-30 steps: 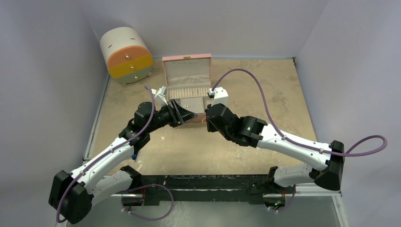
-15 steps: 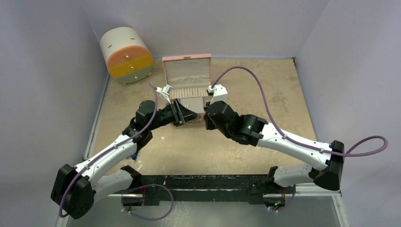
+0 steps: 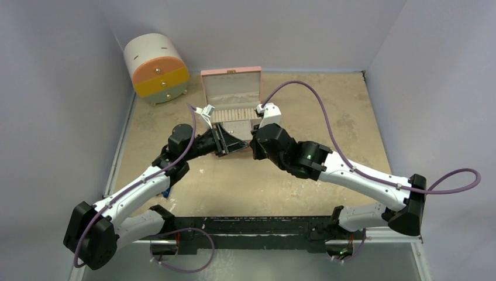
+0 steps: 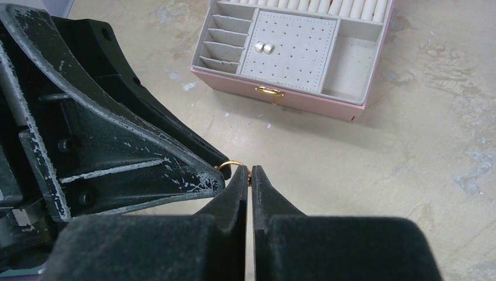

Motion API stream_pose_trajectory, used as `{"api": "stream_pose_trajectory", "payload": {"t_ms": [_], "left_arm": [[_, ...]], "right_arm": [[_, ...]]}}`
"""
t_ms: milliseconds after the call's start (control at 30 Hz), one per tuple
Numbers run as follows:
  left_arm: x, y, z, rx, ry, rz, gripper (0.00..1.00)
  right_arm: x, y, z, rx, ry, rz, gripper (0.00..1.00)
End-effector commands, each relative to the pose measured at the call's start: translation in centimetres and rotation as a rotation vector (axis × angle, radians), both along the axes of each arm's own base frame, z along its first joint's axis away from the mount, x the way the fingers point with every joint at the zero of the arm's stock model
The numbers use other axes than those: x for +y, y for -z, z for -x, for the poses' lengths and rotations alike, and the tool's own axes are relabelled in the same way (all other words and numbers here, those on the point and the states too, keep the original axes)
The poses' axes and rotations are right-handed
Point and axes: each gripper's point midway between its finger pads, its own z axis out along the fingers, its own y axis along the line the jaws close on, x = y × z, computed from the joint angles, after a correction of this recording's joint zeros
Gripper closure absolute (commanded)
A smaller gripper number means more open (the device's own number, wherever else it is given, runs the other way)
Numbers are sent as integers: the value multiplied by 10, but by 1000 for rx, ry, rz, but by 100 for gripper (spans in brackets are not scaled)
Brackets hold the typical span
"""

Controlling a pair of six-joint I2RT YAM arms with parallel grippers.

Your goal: Organize the mixed jewelry

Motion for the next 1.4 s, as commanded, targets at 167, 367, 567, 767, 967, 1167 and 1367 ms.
{"api": "stream_pose_trajectory", "payload": {"t_ms": [167, 367, 567, 767, 967, 1167, 1367], "left_arm": [[-3, -14, 0, -47, 19, 37, 92], [-3, -18, -2, -53, 9, 44, 100], [-1, -24, 0, -68, 3, 55, 100], [4, -30, -1, -87, 2, 63, 100], [7, -38, 5, -119, 37, 95, 100], [4, -64, 21, -187, 121, 179, 100], [5, -89, 35, -240, 172, 254, 100]], "right_arm": [[7, -26, -4, -31, 0, -74, 100], [4, -30, 0, -29, -7, -89, 100], [-1, -36, 3, -47, -32, -104, 71], [-11, -45, 6, -32, -97, -150, 65], [-20, -61, 12, 0, -250, -277, 60], [-22, -78, 23, 28, -404, -427, 51], [-13, -99, 40, 56, -585, -617, 50]]}}
